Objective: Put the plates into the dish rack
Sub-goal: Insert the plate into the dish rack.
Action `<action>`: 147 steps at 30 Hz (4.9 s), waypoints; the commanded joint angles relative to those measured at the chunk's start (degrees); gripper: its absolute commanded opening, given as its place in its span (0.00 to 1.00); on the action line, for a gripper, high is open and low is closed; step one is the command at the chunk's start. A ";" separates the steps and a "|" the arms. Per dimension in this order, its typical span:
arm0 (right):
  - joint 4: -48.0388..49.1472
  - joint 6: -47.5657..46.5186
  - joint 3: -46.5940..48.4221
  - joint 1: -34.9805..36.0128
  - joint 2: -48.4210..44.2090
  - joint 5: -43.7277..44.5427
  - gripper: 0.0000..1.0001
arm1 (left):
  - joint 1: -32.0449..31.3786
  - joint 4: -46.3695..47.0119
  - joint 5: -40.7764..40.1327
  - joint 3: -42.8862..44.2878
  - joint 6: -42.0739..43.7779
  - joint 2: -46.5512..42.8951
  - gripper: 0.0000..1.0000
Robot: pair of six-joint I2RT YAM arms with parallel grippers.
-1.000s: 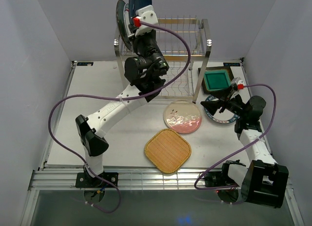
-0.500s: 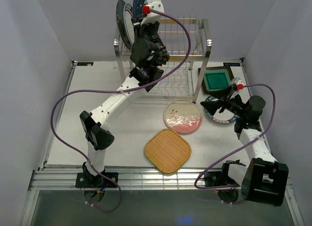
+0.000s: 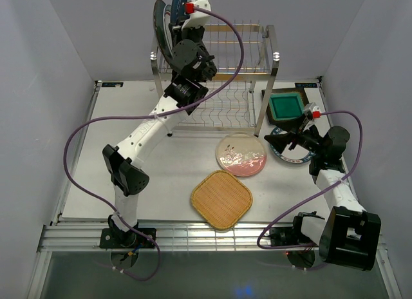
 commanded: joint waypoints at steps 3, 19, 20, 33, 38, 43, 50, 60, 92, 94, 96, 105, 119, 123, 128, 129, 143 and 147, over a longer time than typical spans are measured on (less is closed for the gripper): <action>3.08 0.21 0.52 -0.37 0.47 -1.05 0.90 | 1.05 3.51 3.72 2.52 -1.34 -0.17 0.00; 3.08 0.83 0.96 -0.55 1.61 -1.67 0.90 | 2.46 4.04 0.90 5.59 2.09 5.19 0.00; 3.08 0.83 1.04 -0.55 1.62 -1.67 0.90 | 2.55 5.00 0.47 5.59 3.14 5.37 0.00; 3.25 1.18 1.22 -0.63 1.97 -2.28 0.90 | 3.43 13.36 -2.52 3.66 10.35 5.02 0.00; 3.25 1.27 1.31 -0.72 2.32 -2.28 0.90 | 3.43 13.36 -3.23 3.75 10.44 5.20 0.00; 3.25 1.36 1.40 -0.81 2.49 -2.37 0.90 | 3.07 13.18 -3.32 2.17 9.39 4.41 0.00; 3.25 1.53 1.57 -0.81 2.67 -2.55 0.90 | 2.37 12.22 -3.49 0.23 7.28 3.79 0.00; 3.25 1.71 1.66 -1.07 2.67 -2.99 0.90 | 2.28 11.86 -4.46 -1.70 5.26 3.71 0.00; 3.87 2.94 2.19 -1.16 4.25 -3.69 0.90 | -0.18 10.72 -6.74 3.92 4.73 3.44 0.00; 3.87 2.94 2.10 -1.07 4.08 -3.78 0.90 | -0.53 10.81 -6.83 3.92 4.73 3.62 0.00; 3.87 2.85 2.19 -1.25 4.08 -3.78 0.90 | -0.44 10.81 -7.01 4.01 4.90 3.97 0.00; 3.87 3.11 2.10 -1.42 3.90 -4.13 0.90 | 0.26 11.69 -7.71 3.48 6.05 4.58 0.00; 4.22 3.47 2.19 -1.51 4.25 -4.30 0.90 | 1.58 11.69 -7.80 -1.26 4.03 3.44 0.00; 4.22 3.55 2.19 -1.60 4.25 -4.39 0.90 | 1.58 11.60 -7.71 -1.79 3.67 3.09 0.10; 4.22 3.64 2.19 -1.60 4.25 -4.39 0.90 | 1.58 11.42 -7.80 -1.79 3.50 2.56 0.25; 4.22 3.64 2.19 -1.60 4.25 -4.39 0.90 | 1.58 11.42 -7.80 -1.79 3.41 2.47 0.30; 4.39 3.99 2.36 -1.60 4.78 -4.48 0.90 | 0.18 11.07 -7.45 -0.74 3.59 0.28 0.52; 4.48 4.17 2.45 -1.60 4.96 -4.57 0.90 | -3.24 11.16 -6.83 -0.21 3.76 -0.69 0.55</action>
